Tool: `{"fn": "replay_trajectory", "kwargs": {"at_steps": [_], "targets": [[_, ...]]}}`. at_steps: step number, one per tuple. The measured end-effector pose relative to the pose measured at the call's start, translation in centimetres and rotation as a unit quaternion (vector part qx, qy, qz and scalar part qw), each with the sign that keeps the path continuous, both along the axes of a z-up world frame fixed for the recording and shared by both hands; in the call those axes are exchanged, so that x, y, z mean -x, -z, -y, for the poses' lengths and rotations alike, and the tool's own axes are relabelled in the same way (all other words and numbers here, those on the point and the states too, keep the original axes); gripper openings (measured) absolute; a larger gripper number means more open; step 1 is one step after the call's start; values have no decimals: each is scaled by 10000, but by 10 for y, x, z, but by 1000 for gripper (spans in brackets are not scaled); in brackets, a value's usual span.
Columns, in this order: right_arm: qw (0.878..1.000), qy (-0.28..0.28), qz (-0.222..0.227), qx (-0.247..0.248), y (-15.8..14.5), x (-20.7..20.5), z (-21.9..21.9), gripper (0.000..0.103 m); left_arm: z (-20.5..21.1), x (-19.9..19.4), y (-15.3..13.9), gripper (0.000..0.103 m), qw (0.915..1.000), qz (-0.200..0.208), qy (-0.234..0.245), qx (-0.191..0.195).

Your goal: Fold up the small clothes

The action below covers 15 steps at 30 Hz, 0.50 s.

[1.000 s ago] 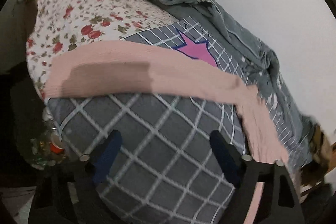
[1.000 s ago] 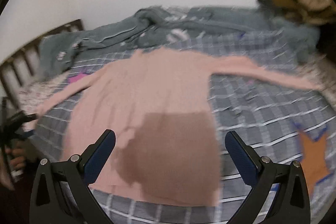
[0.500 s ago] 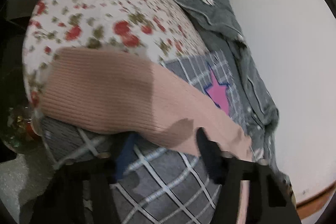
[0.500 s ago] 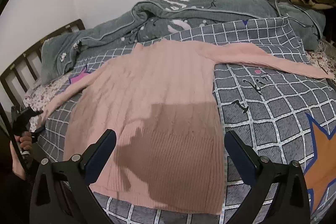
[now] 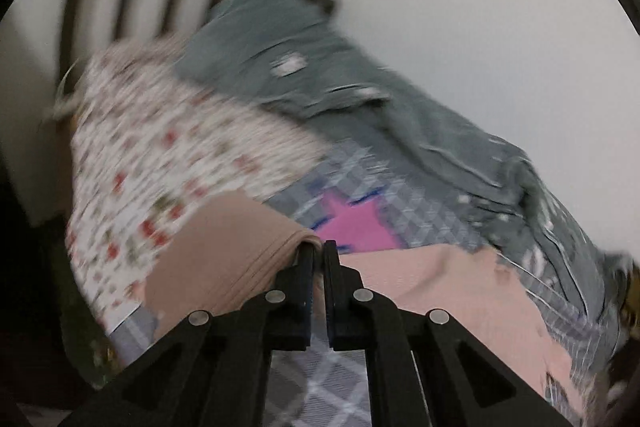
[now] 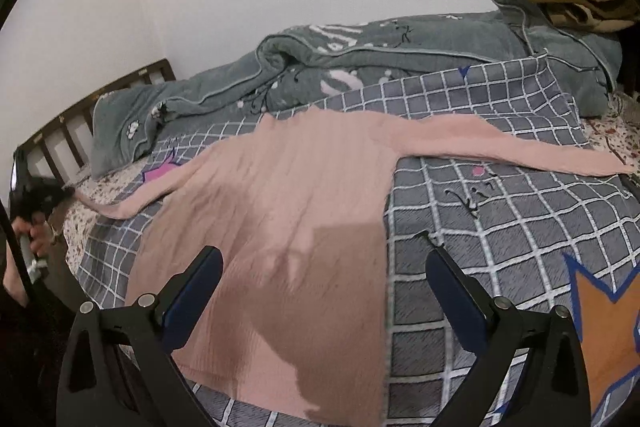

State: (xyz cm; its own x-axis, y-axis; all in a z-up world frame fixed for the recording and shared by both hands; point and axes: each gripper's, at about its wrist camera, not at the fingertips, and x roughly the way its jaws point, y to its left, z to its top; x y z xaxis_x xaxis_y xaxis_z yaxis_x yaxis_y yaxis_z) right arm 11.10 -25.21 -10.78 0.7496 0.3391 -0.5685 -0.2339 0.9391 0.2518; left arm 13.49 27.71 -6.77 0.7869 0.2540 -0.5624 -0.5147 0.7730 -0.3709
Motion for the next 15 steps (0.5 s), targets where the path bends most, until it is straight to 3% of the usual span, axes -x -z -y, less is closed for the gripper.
{"fn": "replay_trajectory", "kwargs": {"at_steps": [4, 8, 11, 15], "targets": [[9999, 16, 55, -158, -7, 1, 19, 100, 60, -40, -36, 5, 9976, 115, 589, -339], [9994, 222, 249, 54, -14, 6, 35, 100, 154, -93, -54, 5, 9849, 52, 1618, -620], [9990, 390, 196, 70, -14, 7, 53, 100, 219, -124, -48, 5, 9717, -24, 2258, -696], [9983, 588, 9, 42, -8, 12, 75, 100, 311, -160, -5, 5, 9471, -322, 3101, -758]]}}
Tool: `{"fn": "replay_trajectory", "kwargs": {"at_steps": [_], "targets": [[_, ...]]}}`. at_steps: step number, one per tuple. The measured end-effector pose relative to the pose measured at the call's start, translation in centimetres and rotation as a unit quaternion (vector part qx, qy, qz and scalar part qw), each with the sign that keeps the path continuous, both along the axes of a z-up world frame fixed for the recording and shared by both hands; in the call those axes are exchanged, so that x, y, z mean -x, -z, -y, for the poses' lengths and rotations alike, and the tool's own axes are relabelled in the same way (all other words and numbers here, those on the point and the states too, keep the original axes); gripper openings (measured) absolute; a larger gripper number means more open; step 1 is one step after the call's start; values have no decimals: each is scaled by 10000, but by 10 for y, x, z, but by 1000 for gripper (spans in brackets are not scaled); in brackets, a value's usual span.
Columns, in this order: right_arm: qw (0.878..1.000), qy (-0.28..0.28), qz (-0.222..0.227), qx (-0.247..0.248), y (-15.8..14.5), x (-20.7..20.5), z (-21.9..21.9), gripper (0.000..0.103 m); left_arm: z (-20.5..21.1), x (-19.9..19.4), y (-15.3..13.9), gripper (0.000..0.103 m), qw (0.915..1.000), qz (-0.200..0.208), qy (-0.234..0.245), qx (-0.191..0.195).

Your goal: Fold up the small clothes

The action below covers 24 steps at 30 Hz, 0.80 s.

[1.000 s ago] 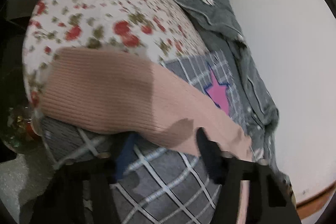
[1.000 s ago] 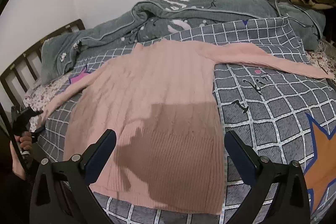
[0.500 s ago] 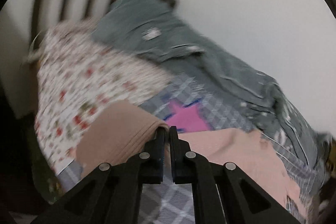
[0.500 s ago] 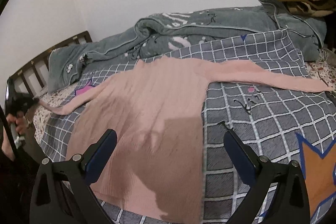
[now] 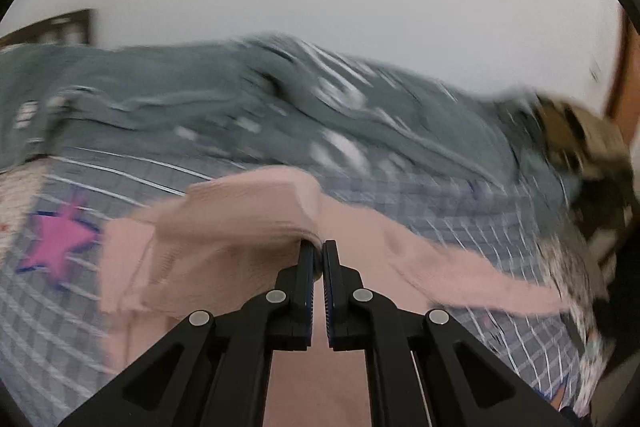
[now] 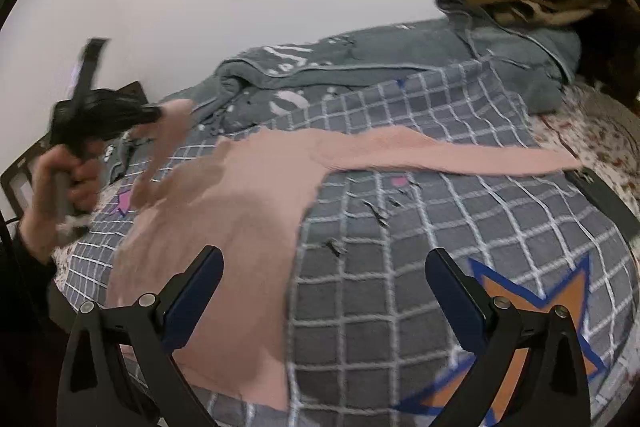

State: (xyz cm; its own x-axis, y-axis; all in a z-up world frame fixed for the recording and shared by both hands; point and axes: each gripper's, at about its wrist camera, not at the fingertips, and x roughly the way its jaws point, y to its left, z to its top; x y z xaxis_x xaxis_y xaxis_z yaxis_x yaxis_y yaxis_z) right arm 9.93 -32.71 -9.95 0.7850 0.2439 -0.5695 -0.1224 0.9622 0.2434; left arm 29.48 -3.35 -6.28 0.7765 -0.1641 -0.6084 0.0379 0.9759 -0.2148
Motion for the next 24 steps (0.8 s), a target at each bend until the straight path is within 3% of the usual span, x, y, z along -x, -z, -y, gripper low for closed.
{"fn": "replay_trajectory", "kwargs": {"at_steps": [4, 7, 9, 11, 13, 16, 24], "targets": [[9996, 150, -198, 97, 11, 3, 13, 100, 66, -10, 55, 6, 9974, -463, 529, -152], [9993, 166, -298, 117, 17, 0, 14, 100, 79, -12, 76, 7, 9949, -798, 547, -273], [9994, 115, -303, 122, 19, -5, 11, 100, 70, -6, 76, 12, 9950, -793, 549, -273], [9996, 49, -262, 130, 19, -12, 4, 100, 53, -3, 72, 33, 9965, -663, 405, -317], [9997, -34, -215, 125, 19, -21, -5, 100, 21, 1, 68, 75, 9981, -527, 115, -301], [9997, -112, -173, 88, 18, -37, -20, 100, -49, 11, 62, 77, 9985, -249, -468, -104], [9995, -258, -175, 5, 18, -96, -59, 99, -177, 8, 86, 77, 9901, -593, -1262, 160]]}}
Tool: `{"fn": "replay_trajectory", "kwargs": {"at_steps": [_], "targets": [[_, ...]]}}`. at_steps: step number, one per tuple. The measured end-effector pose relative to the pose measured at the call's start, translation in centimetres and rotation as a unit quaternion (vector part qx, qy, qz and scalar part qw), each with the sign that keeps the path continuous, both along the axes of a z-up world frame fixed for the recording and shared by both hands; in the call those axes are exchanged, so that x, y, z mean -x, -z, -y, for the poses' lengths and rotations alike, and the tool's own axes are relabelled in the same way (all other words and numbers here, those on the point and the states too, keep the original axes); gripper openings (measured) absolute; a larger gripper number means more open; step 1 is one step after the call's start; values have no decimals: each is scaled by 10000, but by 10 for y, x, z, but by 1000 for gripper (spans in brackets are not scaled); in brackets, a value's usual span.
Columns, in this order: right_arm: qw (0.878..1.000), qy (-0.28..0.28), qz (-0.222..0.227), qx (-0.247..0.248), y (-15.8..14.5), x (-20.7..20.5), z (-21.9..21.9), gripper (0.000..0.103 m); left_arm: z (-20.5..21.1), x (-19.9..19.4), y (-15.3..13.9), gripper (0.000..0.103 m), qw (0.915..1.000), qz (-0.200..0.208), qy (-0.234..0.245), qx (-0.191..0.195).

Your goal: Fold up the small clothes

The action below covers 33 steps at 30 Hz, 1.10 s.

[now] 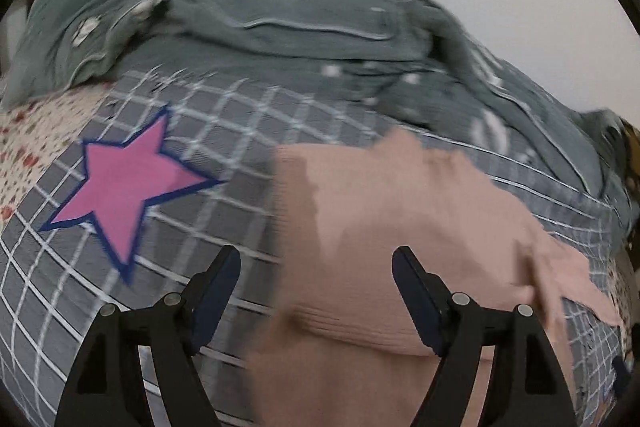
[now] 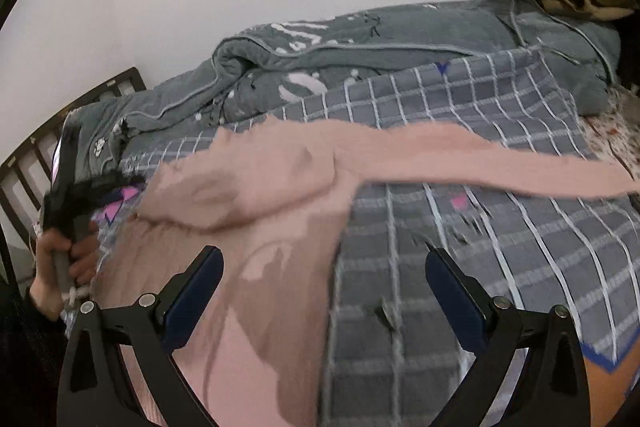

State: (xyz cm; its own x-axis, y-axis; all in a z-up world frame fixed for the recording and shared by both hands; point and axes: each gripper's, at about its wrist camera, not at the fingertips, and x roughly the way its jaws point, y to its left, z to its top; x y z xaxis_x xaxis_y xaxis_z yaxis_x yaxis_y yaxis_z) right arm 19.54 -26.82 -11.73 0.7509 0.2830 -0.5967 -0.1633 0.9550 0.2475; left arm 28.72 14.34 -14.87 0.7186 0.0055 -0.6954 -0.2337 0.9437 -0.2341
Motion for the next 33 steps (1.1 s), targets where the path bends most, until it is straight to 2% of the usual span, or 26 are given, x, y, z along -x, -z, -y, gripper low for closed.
{"fn": "replay_trajectory", "kwargs": {"at_steps": [1, 3, 6, 9, 10, 11, 12, 14, 16, 18, 21, 25, 28, 29, 30, 32, 33], "targets": [[10000, -15, 14, -15, -2, -12, -6, 99, -9, -4, 8, 77, 10000, -43, 23, 51], [10000, -50, -39, -6, -5, -31, -17, 91, -15, -11, 18, 75, 9998, -119, 92, 138], [9998, -89, -178, 34, -5, -65, -38, 83, -14, -28, 36, 75, 9984, -241, 451, 246], [9994, -105, -317, 125, 0, -89, -57, 80, -8, -43, 36, 75, 9975, -164, 656, 221], [9992, -131, -360, 147, 2, -95, -63, 80, -8, -50, 36, 71, 9970, -167, 711, 275], [9989, -171, -406, 167, 4, -100, -69, 80, -7, -57, 36, 60, 9968, -154, 728, 303], [9985, -213, -454, 205, 7, -105, -76, 80, -7, -62, 37, 16, 9971, -107, 719, 229], [9974, -278, -546, 378, 12, -115, -90, 80, -18, -64, 38, 14, 9979, 136, 560, 306], [9960, -290, -586, 614, 15, -123, -102, 80, -38, -52, 38, 14, 9947, 530, 361, 804], [9943, -307, -602, 822, 17, -130, -111, 80, -51, -44, 37, 14, 9904, 785, 225, 1116], [9908, -214, -710, 1130, 23, -141, -122, 80, -53, -45, 38, 11, 9918, 703, 65, 1066], [9877, -186, -973, 1210, 32, -160, -133, 80, -51, -45, 35, 11, 9935, 695, 62, 897], [9814, -207, -1331, 1367, 47, -175, -145, 77, -53, -47, 37, 11, 9934, 616, 93, 962], [9799, -267, -1379, 1413, 52, -178, -149, 63, -53, -47, 38, 11, 9933, 601, 114, 978], [9805, -365, -1310, 1422, 52, -178, -151, 38, -54, -46, 38, 11, 9932, 604, 138, 982], [9814, -560, -1013, 1532, 41, -173, -156, 9, -53, -46, 37, 11, 9932, 626, 176, 967], [9831, -560, -828, 1537, 34, -171, -155, 8, -52, -45, 37, 12, 9931, 633, 200, 964]]}}
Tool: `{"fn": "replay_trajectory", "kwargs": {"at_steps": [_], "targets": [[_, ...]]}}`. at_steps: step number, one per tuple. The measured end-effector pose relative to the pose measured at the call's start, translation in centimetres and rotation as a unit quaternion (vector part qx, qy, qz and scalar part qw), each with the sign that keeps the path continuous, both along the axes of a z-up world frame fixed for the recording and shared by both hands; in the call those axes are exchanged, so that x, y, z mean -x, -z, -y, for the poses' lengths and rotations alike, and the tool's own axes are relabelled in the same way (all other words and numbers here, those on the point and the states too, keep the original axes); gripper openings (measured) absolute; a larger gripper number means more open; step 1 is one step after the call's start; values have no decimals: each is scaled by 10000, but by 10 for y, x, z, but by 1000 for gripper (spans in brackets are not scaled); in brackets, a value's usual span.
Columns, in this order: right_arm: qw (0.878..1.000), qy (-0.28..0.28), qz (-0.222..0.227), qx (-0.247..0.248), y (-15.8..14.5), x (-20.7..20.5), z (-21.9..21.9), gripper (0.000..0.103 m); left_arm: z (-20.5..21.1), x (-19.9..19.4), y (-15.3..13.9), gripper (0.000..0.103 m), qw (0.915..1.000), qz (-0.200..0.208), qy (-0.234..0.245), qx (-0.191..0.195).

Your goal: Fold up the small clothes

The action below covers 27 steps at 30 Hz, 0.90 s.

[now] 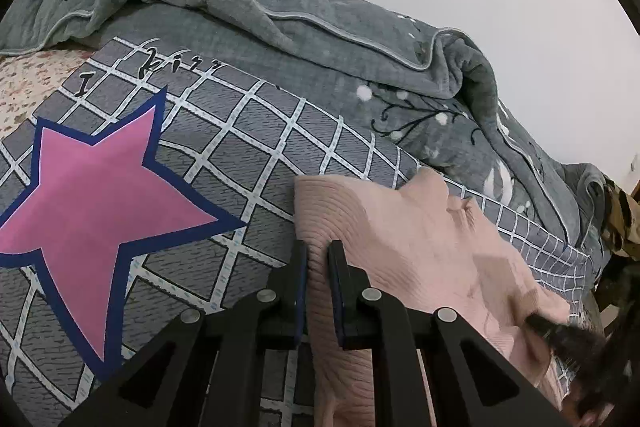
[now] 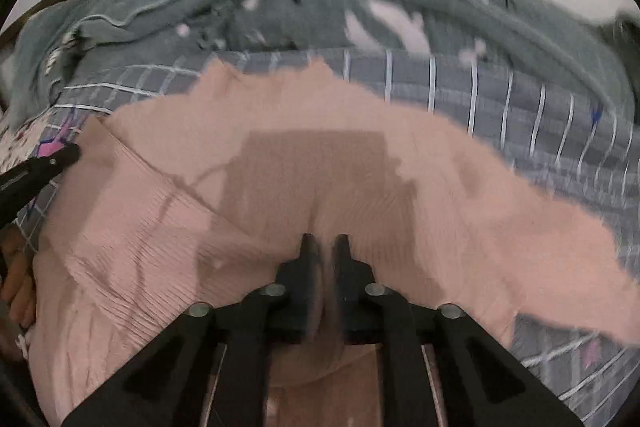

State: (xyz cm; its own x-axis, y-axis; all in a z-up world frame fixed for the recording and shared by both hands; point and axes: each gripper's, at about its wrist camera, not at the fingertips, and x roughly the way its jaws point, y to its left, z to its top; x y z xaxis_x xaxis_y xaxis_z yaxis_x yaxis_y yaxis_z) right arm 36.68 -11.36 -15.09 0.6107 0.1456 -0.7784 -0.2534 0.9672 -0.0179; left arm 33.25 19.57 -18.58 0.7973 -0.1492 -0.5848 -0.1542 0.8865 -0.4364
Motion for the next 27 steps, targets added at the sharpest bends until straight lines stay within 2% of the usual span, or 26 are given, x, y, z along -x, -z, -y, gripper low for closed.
{"fn": "replay_trajectory", "kwargs": {"at_steps": [4, 7, 9, 11, 14, 16, 19, 21, 23, 27], "targets": [[9947, 187, 859, -526, -44, 8, 26, 6, -1, 0, 0, 12, 10000, 33, 60, 58], [9892, 314, 1169, -830, -61, 20, 54, 5, -3, 1, 0, 12, 9998, 73, 105, 155], [9914, 345, 1039, -723, -52, 28, 70, 10, -1, 1, -1, 15, 9998, 82, 141, 140], [9959, 396, 687, -435, -30, 40, 84, 16, 2, 1, -1, 19, 9997, 76, 236, 82], [9993, 341, -10, -124, 3, 49, 96, 33, 7, 1, -3, 36, 9993, 86, 371, 21], [9992, 361, -185, -70, 11, 53, 105, 36, 9, 2, -4, 46, 9989, 150, 433, 19], [9987, 432, -111, -245, 4, 56, 115, 52, 9, 3, -5, 49, 9986, 224, 476, 56], [9978, 448, 115, -476, -8, 55, 119, 68, 8, 2, -5, 50, 9986, 205, 480, 75], [9955, 497, 249, -768, -20, 46, 116, 76, 8, 1, -4, 50, 9987, 168, 483, 84], [9931, 405, 94, -1098, -27, 10, 86, 76, 8, 0, -3, 51, 9987, 142, 480, 91]]}}
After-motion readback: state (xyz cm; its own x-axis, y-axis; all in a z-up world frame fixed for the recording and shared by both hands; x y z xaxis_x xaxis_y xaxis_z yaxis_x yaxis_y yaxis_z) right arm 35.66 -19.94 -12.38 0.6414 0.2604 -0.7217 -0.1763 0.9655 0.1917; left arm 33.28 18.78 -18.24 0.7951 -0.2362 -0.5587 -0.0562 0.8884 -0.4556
